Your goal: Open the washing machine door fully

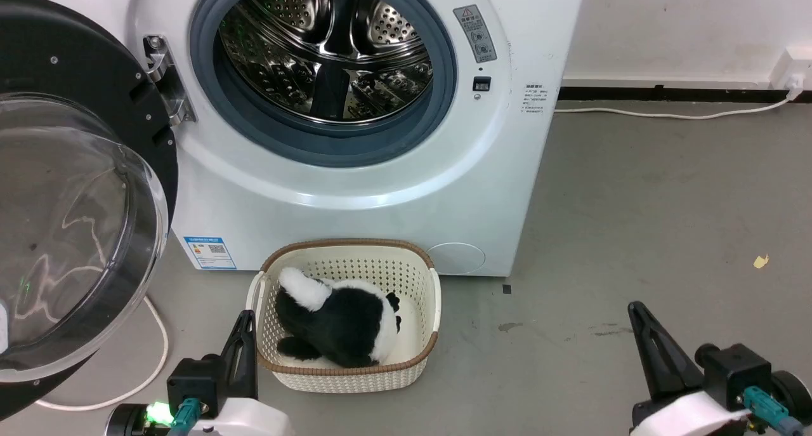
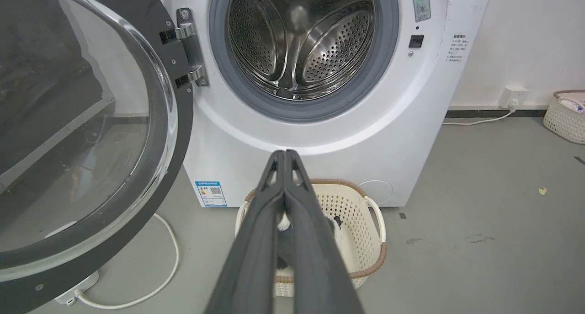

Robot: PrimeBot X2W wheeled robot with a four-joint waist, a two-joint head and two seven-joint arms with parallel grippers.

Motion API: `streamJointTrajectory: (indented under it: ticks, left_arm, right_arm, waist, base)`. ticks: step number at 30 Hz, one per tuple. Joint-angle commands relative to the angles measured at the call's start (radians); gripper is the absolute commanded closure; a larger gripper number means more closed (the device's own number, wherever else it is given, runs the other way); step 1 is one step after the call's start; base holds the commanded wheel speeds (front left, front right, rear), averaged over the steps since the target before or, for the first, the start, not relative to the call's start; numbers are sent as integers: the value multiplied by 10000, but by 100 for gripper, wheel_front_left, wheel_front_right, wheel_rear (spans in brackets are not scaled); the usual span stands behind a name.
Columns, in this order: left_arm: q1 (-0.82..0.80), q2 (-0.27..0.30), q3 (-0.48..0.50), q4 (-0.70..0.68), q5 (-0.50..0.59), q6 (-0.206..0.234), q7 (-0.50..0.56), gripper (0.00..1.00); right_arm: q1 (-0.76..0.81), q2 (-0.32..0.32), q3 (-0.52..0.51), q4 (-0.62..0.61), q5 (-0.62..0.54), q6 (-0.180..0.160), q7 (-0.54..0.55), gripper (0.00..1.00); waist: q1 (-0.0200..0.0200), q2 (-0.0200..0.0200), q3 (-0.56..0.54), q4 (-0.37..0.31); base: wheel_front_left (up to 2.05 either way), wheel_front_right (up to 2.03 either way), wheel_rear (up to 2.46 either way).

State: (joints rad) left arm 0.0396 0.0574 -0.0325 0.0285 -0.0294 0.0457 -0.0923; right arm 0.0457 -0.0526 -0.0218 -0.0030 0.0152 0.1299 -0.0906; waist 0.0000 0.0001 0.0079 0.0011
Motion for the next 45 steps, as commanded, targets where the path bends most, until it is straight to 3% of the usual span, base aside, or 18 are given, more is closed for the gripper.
streamJointTrajectory:
  ticks: [1,45]
  left_arm:
    - [-138,-1,36,-61,49,-75,78,100]
    - [-396,-72,325,-285,294,-457,923,100]
  right_arm:
    - [-209,16,25,19,-86,5,57,100]
    - [-457,24,218,30,-152,8,906,100]
  waist:
    - [0,-1,-3,0]
    - [0,-1,-79,-11]
  base:
    - [0,0,0]
    - [0,0,0]
